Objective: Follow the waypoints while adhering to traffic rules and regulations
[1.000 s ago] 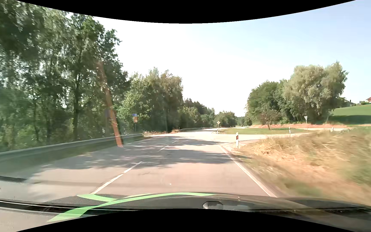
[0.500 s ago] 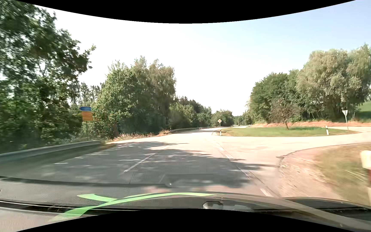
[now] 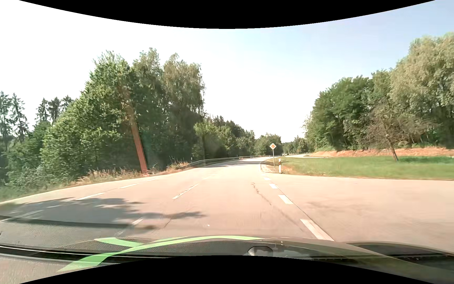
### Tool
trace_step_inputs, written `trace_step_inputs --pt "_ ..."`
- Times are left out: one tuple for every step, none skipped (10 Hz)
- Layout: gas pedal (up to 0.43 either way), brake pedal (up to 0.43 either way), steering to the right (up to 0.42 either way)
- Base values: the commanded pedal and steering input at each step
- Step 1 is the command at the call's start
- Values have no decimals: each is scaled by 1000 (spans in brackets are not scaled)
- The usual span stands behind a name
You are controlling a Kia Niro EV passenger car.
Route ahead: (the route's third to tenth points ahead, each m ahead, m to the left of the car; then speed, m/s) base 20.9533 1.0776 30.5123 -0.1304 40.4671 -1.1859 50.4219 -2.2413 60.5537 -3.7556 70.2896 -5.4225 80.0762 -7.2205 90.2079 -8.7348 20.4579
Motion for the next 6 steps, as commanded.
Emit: trace_step_inputs --pt "169 0 8" --pt "169 0 8" --pt "169 0 8" --pt "169 0 8" --pt "177 0 8" --pt "169 0 7"
